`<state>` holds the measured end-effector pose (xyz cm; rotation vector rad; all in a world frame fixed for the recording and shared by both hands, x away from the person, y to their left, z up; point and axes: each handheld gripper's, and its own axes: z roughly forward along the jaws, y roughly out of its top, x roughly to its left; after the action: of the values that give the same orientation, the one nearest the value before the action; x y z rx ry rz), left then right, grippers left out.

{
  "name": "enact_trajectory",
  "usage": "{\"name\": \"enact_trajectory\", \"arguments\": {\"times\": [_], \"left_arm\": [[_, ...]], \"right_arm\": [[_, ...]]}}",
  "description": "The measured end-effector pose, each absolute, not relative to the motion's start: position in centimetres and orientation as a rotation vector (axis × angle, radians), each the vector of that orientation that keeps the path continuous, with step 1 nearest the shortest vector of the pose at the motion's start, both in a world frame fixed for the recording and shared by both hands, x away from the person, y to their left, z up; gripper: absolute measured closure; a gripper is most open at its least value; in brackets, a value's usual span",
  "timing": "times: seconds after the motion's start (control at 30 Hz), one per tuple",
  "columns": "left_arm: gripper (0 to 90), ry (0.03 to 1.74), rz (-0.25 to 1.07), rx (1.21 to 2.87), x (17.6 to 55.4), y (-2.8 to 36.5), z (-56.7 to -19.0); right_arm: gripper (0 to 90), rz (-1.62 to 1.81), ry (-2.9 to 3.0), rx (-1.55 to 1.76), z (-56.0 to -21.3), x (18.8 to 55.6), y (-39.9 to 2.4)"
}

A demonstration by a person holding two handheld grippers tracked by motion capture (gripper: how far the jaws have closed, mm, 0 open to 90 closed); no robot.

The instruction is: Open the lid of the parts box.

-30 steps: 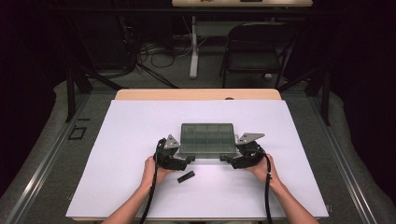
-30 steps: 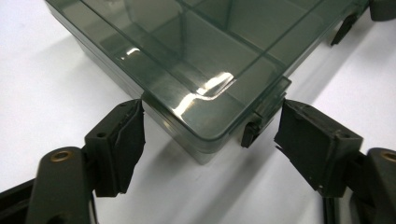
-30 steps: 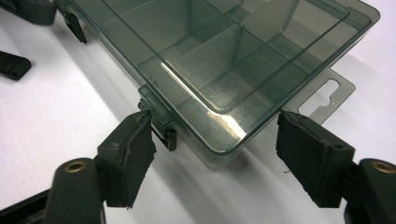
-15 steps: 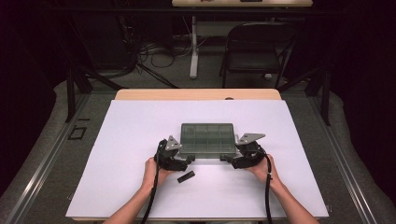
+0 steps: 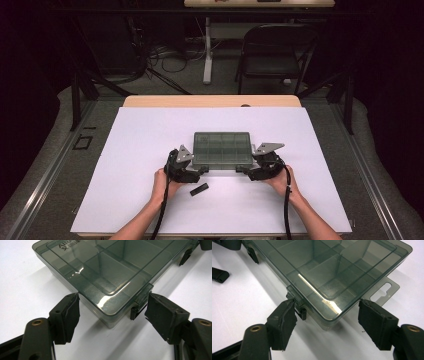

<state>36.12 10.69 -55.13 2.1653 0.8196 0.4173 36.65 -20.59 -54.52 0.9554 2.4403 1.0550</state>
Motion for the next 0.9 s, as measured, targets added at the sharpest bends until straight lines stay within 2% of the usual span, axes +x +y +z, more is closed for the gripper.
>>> {"name": "enact_trajectory", "arguments": {"times": [0.27,0.9], "left_arm": [[27.5,0.821,0.414,2.16,36.13,10.73,-55.15],[28.2,0.808,0.418,2.162,36.12,10.84,-55.09]], "right_arm": [[28.3,1.049,2.44,0.957,-54.66,36.62,-20.4],[33.7,1.084,2.443,0.972,-54.46,36.65,-20.83]]}}
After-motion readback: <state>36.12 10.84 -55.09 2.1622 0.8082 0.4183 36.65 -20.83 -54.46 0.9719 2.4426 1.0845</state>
